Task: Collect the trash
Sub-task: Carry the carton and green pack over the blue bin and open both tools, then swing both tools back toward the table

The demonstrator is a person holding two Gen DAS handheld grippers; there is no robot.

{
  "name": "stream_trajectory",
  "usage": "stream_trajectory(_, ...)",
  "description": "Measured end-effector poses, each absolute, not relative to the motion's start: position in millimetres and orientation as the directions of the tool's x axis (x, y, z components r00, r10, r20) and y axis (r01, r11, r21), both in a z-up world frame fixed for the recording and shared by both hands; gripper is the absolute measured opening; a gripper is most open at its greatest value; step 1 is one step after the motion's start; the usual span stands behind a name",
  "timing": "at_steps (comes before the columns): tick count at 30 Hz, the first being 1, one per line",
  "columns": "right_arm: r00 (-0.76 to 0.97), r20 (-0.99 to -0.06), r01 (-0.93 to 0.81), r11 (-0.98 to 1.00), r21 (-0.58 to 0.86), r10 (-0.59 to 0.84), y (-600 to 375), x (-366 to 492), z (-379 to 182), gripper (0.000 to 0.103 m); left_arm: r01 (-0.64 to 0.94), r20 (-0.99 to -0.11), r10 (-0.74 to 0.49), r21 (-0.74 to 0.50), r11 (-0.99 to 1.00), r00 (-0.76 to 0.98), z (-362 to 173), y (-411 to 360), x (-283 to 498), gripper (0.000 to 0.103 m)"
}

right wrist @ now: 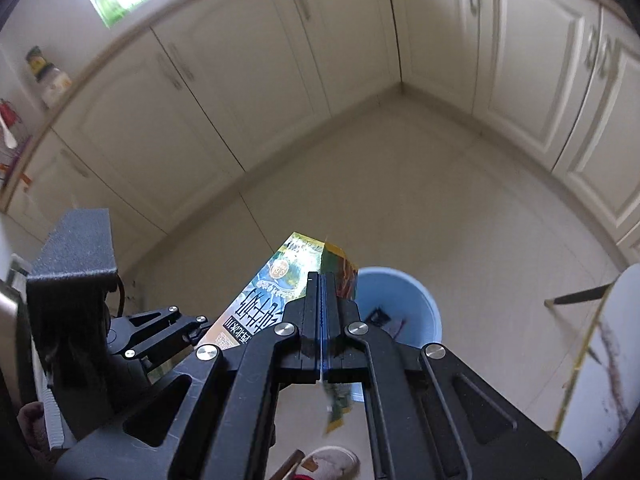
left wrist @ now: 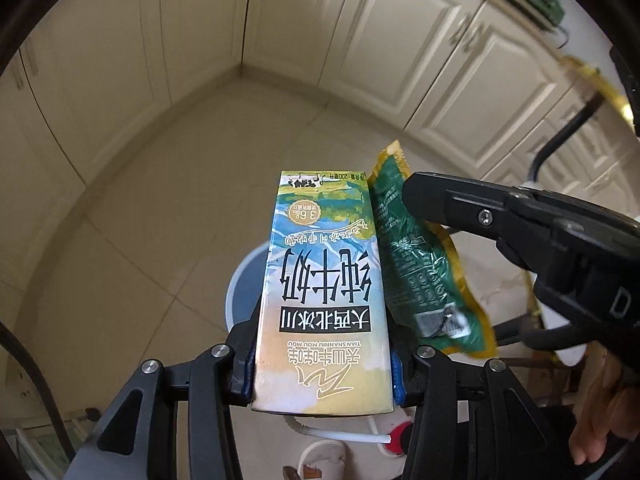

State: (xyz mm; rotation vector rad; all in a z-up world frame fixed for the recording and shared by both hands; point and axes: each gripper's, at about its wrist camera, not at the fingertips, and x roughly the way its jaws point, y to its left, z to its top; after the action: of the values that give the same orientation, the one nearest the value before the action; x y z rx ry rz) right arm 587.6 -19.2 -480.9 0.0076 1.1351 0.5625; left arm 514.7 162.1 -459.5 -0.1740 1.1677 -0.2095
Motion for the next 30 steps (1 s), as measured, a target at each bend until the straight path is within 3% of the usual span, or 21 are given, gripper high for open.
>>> stream_trajectory(5,0.252,-0.887,-0.4,0.876,0.27,0.388,-23,603,-524,0.002,0.038,-0.915,-0.242,-0.242,0.969,0.324,-481,164,547,0.061)
stream_trajectory(9,0.236,-0.892,-0.376,0.882,0.283,0.387,-30,609,-534,0.01,0.021,-0.92,-0.238,-0.244,0.97,0.312,-479,161,564,0.063)
stream_trajectory(13,0.241,-0.89,-0.376,0.883,0.281,0.386,-38,607,-523,0.031,0.004,-0.924,-0.208,-0.218,0.976,0.322,-469,152,556,0.063)
stream_trajectory(14,0.245,-0.889,-0.375,0.884,0.28,0.385,-38,606,-518,0.032,0.004,-0.921,-0.205,-0.216,0.976,0.331,-464,149,552,0.063)
stream_trajectory(17,0.276,-0.877,-0.375,0.884,0.279,0.393,-40,594,-494,0.036,-0.001,-0.913,-0.194,-0.208,0.978,0.359,-442,143,526,0.063)
stream_trajectory(22,0.375,-0.855,-0.4,0.895,0.199,0.358,-36,559,-437,0.06,-0.037,-0.869,-0.125,-0.163,0.986,0.479,-382,144,481,0.064)
stream_trajectory(24,0.434,-0.829,-0.408,0.897,0.169,0.353,-38,538,-406,0.063,-0.065,-0.843,-0.082,-0.137,0.989,0.532,-352,143,463,0.067)
stream_trajectory(28,0.54,-0.77,-0.41,0.905,0.112,0.34,-43,500,-350,0.088,-0.106,-0.755,-0.006,-0.1,0.989,0.656,-288,139,420,0.073)
stream_trajectory(30,0.595,-0.725,-0.413,0.906,0.096,0.348,-49,479,-317,0.089,-0.126,-0.705,0.028,-0.087,0.988,0.709,-259,133,401,0.079)
